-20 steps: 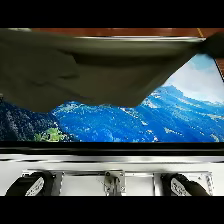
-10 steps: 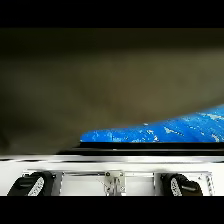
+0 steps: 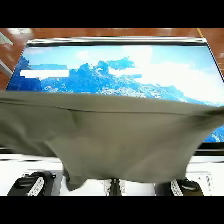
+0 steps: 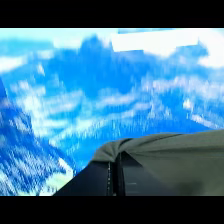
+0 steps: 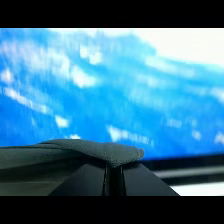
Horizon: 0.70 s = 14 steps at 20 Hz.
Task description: Fold the shirts.
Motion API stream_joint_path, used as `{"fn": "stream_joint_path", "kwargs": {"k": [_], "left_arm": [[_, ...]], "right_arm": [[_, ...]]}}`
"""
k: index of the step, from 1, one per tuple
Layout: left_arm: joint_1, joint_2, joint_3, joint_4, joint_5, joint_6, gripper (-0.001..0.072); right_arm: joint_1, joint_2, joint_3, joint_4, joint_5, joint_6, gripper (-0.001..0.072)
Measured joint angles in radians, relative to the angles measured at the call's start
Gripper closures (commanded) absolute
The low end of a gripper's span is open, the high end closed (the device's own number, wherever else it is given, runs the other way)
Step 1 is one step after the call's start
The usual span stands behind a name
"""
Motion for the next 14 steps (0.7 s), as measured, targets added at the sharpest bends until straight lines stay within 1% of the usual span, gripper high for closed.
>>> {"fn": "stream_joint_path", "kwargs": {"k": [2, 4, 5, 9, 12, 14], "left_arm": [[0.001, -0.044, -0.148, -0.001, 0.039, 0.003, 0.066], [0.001, -0.117, -0.256, -0.027, 0.116, 0.014, 0.0659], [0.001, -0.168, -0.298, -0.056, 0.168, 0.034, 0.0659], [0.002, -0.406, -0.37, -0.193, 0.397, 0.113, 0.0659], [0.002, -0.562, -0.386, -0.245, 0.57, 0.142, 0.0658], [-0.002, -0.648, -0.391, -0.27, 0.683, 0.151, 0.0658]], "right_arm": [[0.0, -0.037, -0.173, -0.005, -0.084, -0.014, 0.0653], [0.0, -0.098, -0.299, 0.01, -0.245, -0.022, 0.0653], [0.0, -0.142, -0.341, 0.028, -0.353, -0.024, 0.0653], [0.054, -0.359, -0.417, 0.134, -0.749, -0.061, 0.0652], [0.133, -0.533, -0.435, 0.183, -1.037, -0.114, 0.0651], [0.172, -0.643, -0.441, 0.196, -1.25, -0.13, 0.0651]]}}
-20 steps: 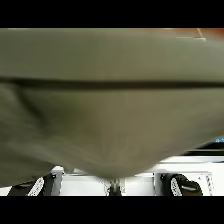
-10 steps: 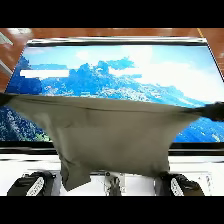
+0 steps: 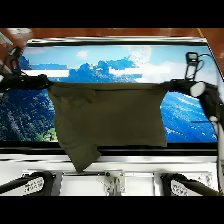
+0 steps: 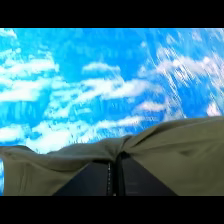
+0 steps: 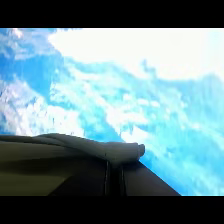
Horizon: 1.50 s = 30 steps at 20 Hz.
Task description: Fold the shirts.
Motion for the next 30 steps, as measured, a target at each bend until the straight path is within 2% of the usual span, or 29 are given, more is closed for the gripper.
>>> {"fn": "stream_joint_path", "kwargs": {"k": [4, 6, 8, 12, 15, 18, 20, 21, 22, 23, 24, 27, 30], "left_arm": [[-0.029, -0.132, -0.004, -0.021, 0.209, 0.008, 0.0658], [-0.047, -0.187, -0.004, -0.024, 0.286, 0.009, 0.0657], [-0.064, -0.241, -0.005, -0.026, 0.328, 0.01, 0.0657], [-0.079, -0.301, -0.005, -0.018, 0.254, 0.01, 0.0657], [-0.071, -0.308, -0.005, 0.013, 0.085, 0.007, 0.0657], [-0.066, -0.31, -0.005, 0.095, -0.097, -0.048, 0.0656], [-0.065, -0.312, -0.005, 0.148, -0.167, -0.082, 0.0648], [-0.065, -0.312, -0.005, 0.165, -0.184, -0.104, 0.0567], [-0.065, -0.314, -0.005, 0.18, -0.196, -0.126, 0.0354], [-0.065, -0.314, -0.005, 0.201, -0.207, -0.146, 0.0093], [-0.063, -0.314, -0.003, 0.205, -0.22, -0.169, 0.0001], [-0.06, -0.309, 0.018, 0.23, -0.339, -0.203, 0.0], [-0.037, -0.246, 0.01, 0.293, -0.475, -0.215, 0.0]], "right_arm": [[0.031, -0.178, -0.004, 0.037, -0.388, 0.02, 0.0652], [0.03, -0.237, -0.005, 0.082, -0.478, 0.048, 0.0652], [0.026, -0.274, -0.005, 0.122, -0.497, 0.065, 0.0651], [0.005, -0.285, -0.005, 0.154, -0.356, 0.082, 0.0651], [-0.038, -0.249, -0.005, 0.154, -0.151, 0.087, 0.0652], [-0.087, -0.23, -0.005, 0.141, 0.064, 0.089, 0.0651], [-0.103, -0.234, -0.005, 0.135, 0.169, 0.09, 0.0649], [-0.106, -0.24, -0.005, 0.134, 0.205, 0.095, 0.0588], [-0.106, -0.246, -0.006, 0.132, 0.237, 0.108, 0.035], [-0.107, -0.25, -0.005, 0.131, 0.255, 0.117, 0.0021], [-0.109, -0.251, -0.003, 0.131, 0.276, 0.125, 0.0015], [-0.129, -0.215, 0.019, 0.103, 0.371, 0.137, 0.0015], [-0.177, -0.112, 0.036, -0.016, 0.533, 0.142, 0.0023]]}}
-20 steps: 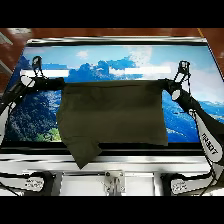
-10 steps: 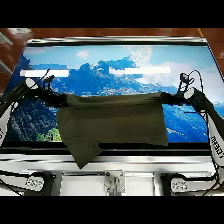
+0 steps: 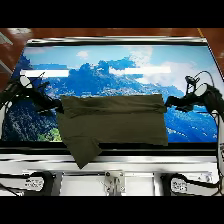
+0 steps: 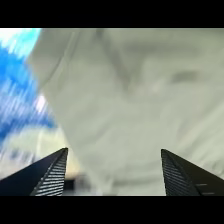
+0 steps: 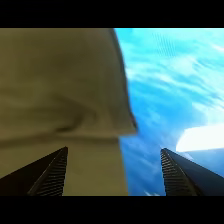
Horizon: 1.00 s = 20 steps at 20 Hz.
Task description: Fold the shirts.
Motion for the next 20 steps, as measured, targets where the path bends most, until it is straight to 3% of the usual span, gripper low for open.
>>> {"fn": "stream_joint_path", "kwargs": {"k": [3, 6, 11, 20], "left_arm": [[0.025, 0.145, -0.139, 0.021, -0.056, -0.001, 0.0001], [0.064, 0.311, -0.395, -0.002, -0.05, 0.03, 0.0], [0.173, 0.506, -0.74, -0.164, 0.06, 0.089, 0.0002], [0.203, 0.503, -0.937, -0.463, 0.359, 0.126, 0.001]], "right_arm": [[-0.091, 0.121, -0.071, -0.134, 0.163, -0.014, 0.0022], [-0.227, 0.233, -0.22, -0.09, 0.245, -0.083, 0.0022], [-0.348, 0.326, -0.37, 0.108, 0.249, -0.181, 0.0023], [-0.378, 0.349, -0.408, 0.224, 0.193, -0.17, 0.0022]]}}
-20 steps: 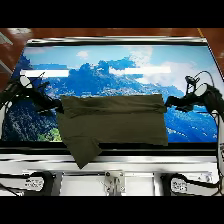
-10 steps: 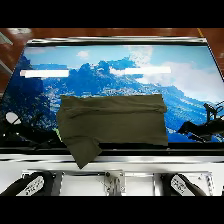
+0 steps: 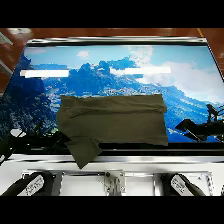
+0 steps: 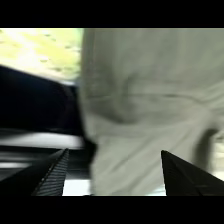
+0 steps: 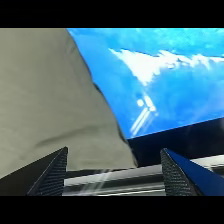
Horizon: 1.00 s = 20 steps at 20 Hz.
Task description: Fold the shirts.
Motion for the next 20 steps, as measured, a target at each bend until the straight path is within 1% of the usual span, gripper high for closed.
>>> {"fn": "stream_joint_path", "kwargs": {"k": [1, 2, 3, 4, 5, 7, 10, 12, 16, 19, 20], "left_arm": [[-0.013, -0.014, -0.006, -0.031, 0.016, 0.004, 0.0011], [-0.032, -0.031, -0.007, -0.059, 0.035, 0.006, 0.0069], [-0.053, -0.049, -0.01, -0.08, 0.054, 0.008, 0.0213], [-0.08, -0.072, -0.013, -0.099, 0.078, 0.011, 0.0321], [-0.105, -0.092, -0.014, -0.108, 0.095, 0.013, 0.0491], [-0.143, -0.119, -0.016, -0.119, 0.122, 0.016, 0.0645], [-0.163, -0.13, -0.014, -0.132, 0.121, 0.027, 0.0656], [-0.161, -0.124, -0.011, -0.13, 0.107, 0.053, 0.0657], [-0.134, -0.09, -0.002, -0.129, 0.05, 0.09, 0.0657], [-0.123, -0.06, 0.0, -0.137, 0.023, 0.099, 0.0657], [-0.121, -0.051, 0.0, -0.139, 0.017, 0.102, 0.0657]], "right_arm": [[0.0, 0.0, -0.001, 0.0, -0.002, 0.008, 0.0022], [0.0, 0.0, -0.001, 0.003, -0.006, 0.014, 0.0023], [-0.001, 0.0, -0.001, 0.004, -0.009, 0.019, 0.0022], [-0.001, 0.0, -0.002, 0.005, -0.006, 0.021, 0.0022], [-0.001, 0.0, -0.002, 0.006, -0.008, 0.024, 0.0022], [-0.001, 0.0, -0.018, 0.008, -0.006, 0.031, 0.0022], [-0.001, -0.002, -0.086, 0.009, 0.0, 0.03, 0.0022], [-0.001, -0.02, -0.146, 0.023, -0.001, 0.008, 0.0022], [-0.001, -0.082, -0.215, 0.091, -0.021, -0.05, 0.0022], [-0.003, -0.108, -0.23, 0.139, -0.043, -0.07, 0.0023], [-0.003, -0.113, -0.233, 0.152, -0.051, -0.074, 0.0061]]}}
